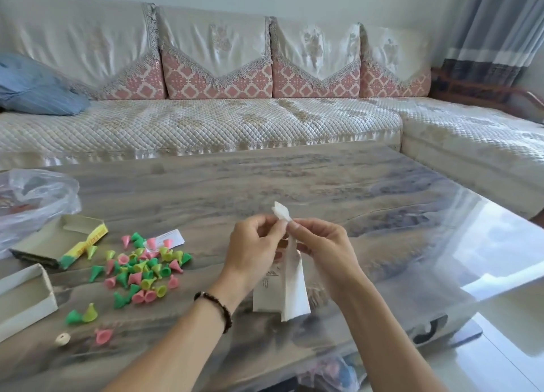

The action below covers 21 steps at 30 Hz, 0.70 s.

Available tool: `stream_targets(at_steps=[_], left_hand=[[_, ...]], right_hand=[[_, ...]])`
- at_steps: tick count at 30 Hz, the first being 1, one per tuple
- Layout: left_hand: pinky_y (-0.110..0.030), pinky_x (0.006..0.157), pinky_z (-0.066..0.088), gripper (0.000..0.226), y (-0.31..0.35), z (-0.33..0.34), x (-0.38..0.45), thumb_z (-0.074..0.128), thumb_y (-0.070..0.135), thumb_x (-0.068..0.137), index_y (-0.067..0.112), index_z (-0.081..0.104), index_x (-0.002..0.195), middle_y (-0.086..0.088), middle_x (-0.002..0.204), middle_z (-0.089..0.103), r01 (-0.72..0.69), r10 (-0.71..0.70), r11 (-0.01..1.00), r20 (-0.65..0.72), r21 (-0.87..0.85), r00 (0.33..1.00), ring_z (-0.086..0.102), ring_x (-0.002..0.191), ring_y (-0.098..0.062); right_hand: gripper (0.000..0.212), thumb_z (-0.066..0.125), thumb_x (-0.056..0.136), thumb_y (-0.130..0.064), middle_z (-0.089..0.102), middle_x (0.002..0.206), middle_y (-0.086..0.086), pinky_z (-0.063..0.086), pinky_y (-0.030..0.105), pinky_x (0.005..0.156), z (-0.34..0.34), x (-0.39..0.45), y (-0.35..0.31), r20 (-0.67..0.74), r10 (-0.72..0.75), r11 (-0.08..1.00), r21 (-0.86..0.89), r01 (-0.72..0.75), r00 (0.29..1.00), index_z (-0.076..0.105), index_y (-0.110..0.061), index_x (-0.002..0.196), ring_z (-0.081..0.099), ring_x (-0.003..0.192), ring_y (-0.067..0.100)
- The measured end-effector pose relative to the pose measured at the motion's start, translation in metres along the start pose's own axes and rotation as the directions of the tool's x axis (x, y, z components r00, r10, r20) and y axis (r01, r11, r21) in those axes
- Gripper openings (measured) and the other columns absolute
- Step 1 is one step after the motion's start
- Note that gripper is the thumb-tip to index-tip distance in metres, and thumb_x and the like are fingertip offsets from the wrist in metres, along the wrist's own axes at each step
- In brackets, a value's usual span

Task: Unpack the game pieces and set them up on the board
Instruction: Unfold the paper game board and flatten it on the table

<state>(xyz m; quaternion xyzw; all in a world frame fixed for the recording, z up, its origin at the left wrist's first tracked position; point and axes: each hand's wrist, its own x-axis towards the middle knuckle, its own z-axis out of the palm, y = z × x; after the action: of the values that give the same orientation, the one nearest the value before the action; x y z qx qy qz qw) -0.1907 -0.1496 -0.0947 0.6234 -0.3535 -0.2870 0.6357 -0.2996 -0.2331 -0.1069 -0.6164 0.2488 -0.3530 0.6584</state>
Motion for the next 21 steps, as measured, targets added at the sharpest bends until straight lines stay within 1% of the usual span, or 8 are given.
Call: stream_targets(at_steps=[4, 7, 8, 11, 14, 16, 19, 21], left_hand=[[-0.038, 0.071, 0.06, 0.015, -0.004, -0.002, 0.003, 0.059, 0.014, 0.094, 0.006, 0.071, 0.09, -0.008, 0.08, 0.074, 0.003, -0.003, 1.0, -0.002, -0.002, 1.0, 0.072, 0.077, -0.022], [-0.028, 0.063, 0.057, 0.017, -0.003, -0.006, 0.003, 0.06, 0.018, 0.094, 0.006, 0.07, 0.087, -0.008, 0.081, 0.075, 0.036, -0.036, 0.999, 0.008, -0.039, 0.999, 0.072, 0.08, -0.025], [-0.029, 0.063, 0.058, 0.02, -0.001, -0.007, 0.003, 0.061, 0.021, 0.093, 0.006, 0.071, 0.085, -0.01, 0.082, 0.075, 0.051, -0.05, 0.996, 0.021, -0.074, 0.999, 0.072, 0.081, -0.028], [-0.044, 0.072, 0.06, 0.025, 0.007, -0.007, 0.001, 0.068, 0.03, 0.088, 0.007, 0.074, 0.084, -0.013, 0.083, 0.074, 0.037, -0.031, 0.994, 0.057, -0.1, 0.998, 0.072, 0.08, -0.032], [-0.054, 0.074, 0.058, 0.018, 0.012, -0.004, 0.0, 0.069, 0.023, 0.088, 0.008, 0.074, 0.079, -0.014, 0.077, 0.073, -0.001, 0.0, 0.998, -0.006, -0.055, 1.0, 0.071, 0.076, -0.033], [-0.054, 0.072, 0.058, 0.017, 0.015, -0.002, 0.001, 0.069, 0.022, 0.088, 0.009, 0.074, 0.078, -0.015, 0.076, 0.073, -0.01, 0.009, 0.999, -0.023, -0.046, 1.0, 0.071, 0.075, -0.036], [-0.046, 0.069, 0.059, 0.015, 0.017, -0.001, 0.005, 0.067, 0.019, 0.089, 0.007, 0.073, 0.082, -0.015, 0.078, 0.073, -0.017, 0.016, 0.999, -0.025, -0.035, 1.0, 0.071, 0.072, -0.033], [-0.032, 0.06, 0.056, 0.015, 0.016, -0.002, 0.009, 0.066, 0.017, 0.09, 0.007, 0.072, 0.079, -0.013, 0.076, 0.072, -0.003, 0.0, 0.997, -0.036, -0.081, 0.999, 0.069, 0.067, -0.024]], right_hand=[[0.026, 0.075, 0.079, -0.027, 0.072, 0.097, 0.018, 0.047, 0.037, 0.086, -0.002, 0.001, 0.002, 0.041, 0.064, 0.995, 0.075, -0.067, 0.997, 0.075, -0.007, 0.095, 0.066, 0.092, 0.028], [0.022, 0.077, 0.073, -0.025, 0.073, 0.088, 0.011, 0.049, 0.029, 0.074, -0.004, 0.002, -0.002, 0.061, 0.108, 0.976, 0.184, -0.117, 0.992, 0.076, -0.009, 0.088, 0.067, 0.08, 0.018], [0.02, 0.076, 0.073, -0.024, 0.073, 0.087, 0.01, 0.049, 0.027, 0.07, -0.004, 0.002, -0.004, 0.068, 0.113, 0.971, 0.204, -0.125, 0.991, 0.076, -0.009, 0.086, 0.067, 0.077, 0.016], [0.022, 0.076, 0.074, -0.022, 0.073, 0.087, 0.012, 0.051, 0.023, 0.067, -0.004, 0.003, -0.011, 0.095, 0.098, 0.979, 0.168, -0.113, 0.991, 0.076, -0.007, 0.089, 0.068, 0.077, 0.017], [0.022, 0.077, 0.072, -0.021, 0.073, 0.085, 0.012, 0.051, 0.024, 0.069, -0.004, 0.004, -0.016, 0.108, 0.111, 0.983, 0.133, -0.125, 0.988, 0.075, -0.006, 0.088, 0.067, 0.075, 0.017], [0.02, 0.077, 0.071, -0.02, 0.072, 0.082, 0.01, 0.049, 0.024, 0.068, -0.005, 0.005, -0.018, 0.116, 0.126, 0.974, 0.172, -0.145, 0.985, 0.073, -0.006, 0.086, 0.066, 0.072, 0.016], [0.011, 0.074, 0.074, -0.018, 0.07, 0.077, 0.007, 0.048, 0.023, 0.061, -0.008, 0.004, -0.021, 0.11, 0.124, 0.95, 0.275, -0.15, 0.986, 0.071, -0.01, 0.08, 0.062, 0.066, 0.014], [0.005, 0.069, 0.082, -0.014, 0.067, 0.072, 0.007, 0.048, 0.024, 0.055, -0.012, 0.006, -0.023, 0.04, 0.12, 0.918, 0.377, -0.126, 0.992, 0.068, -0.009, 0.08, 0.06, 0.06, 0.014]])
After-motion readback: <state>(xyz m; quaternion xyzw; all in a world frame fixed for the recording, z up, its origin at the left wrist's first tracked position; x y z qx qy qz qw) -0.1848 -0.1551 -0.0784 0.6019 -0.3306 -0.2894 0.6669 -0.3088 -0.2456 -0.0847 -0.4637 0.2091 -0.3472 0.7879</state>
